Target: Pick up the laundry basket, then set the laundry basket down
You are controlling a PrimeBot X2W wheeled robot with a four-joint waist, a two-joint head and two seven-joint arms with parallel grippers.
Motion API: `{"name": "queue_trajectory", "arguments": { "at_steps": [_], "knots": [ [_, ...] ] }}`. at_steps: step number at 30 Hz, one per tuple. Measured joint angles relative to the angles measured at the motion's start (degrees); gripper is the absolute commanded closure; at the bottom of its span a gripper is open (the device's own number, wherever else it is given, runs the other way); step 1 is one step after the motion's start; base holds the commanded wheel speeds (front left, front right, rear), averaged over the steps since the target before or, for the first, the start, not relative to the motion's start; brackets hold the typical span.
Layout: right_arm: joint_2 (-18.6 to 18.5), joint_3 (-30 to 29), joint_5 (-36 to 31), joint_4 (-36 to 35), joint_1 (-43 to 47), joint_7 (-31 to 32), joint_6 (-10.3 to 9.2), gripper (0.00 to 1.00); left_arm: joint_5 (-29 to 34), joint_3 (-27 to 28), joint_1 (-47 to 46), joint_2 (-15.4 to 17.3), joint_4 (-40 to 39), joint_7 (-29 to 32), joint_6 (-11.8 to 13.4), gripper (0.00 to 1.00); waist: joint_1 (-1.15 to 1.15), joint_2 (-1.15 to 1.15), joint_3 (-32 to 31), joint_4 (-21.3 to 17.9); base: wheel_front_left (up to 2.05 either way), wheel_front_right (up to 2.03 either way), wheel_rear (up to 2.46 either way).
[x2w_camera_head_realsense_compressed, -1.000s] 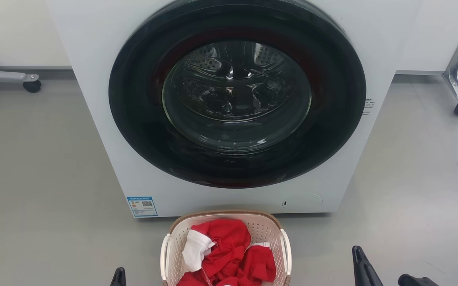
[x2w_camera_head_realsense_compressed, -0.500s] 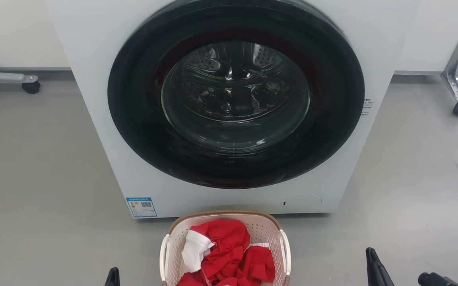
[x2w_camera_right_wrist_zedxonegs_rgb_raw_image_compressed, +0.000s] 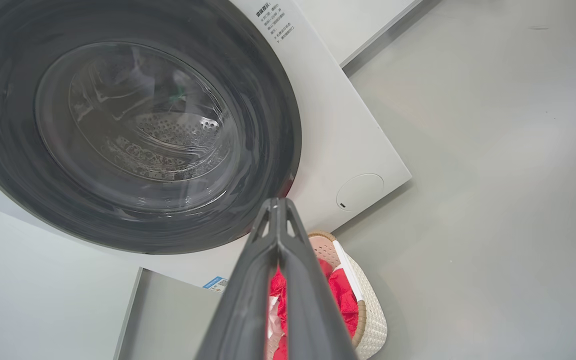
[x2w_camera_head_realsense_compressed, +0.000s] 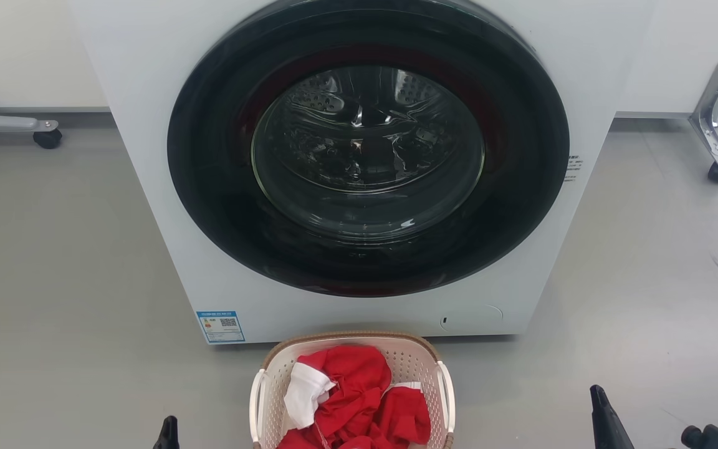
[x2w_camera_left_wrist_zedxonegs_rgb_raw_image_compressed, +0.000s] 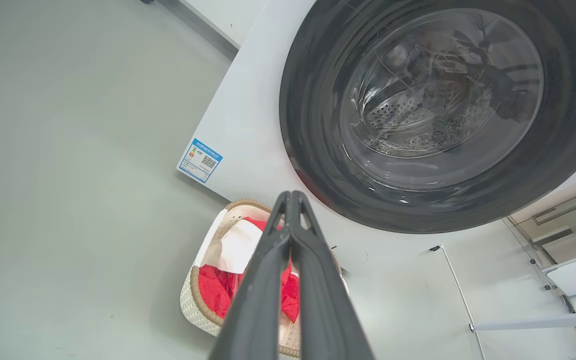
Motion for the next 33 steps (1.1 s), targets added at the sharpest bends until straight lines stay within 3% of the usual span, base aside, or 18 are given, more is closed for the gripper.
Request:
{"name": "queue_trajectory", "arguments": {
  "at_steps": [33],
  "knots": [
    [0.89, -8.8, 24.61, 2.96, -2.38, 6.58, 4.78, 1.0, -24.57, 5.61, -4.61, -0.69, 2.96, 6.84, -4.58, 1.0, 0.0, 0.0, -0.27, -0.37, 0.0, 0.0, 0.0]
  ]
}}
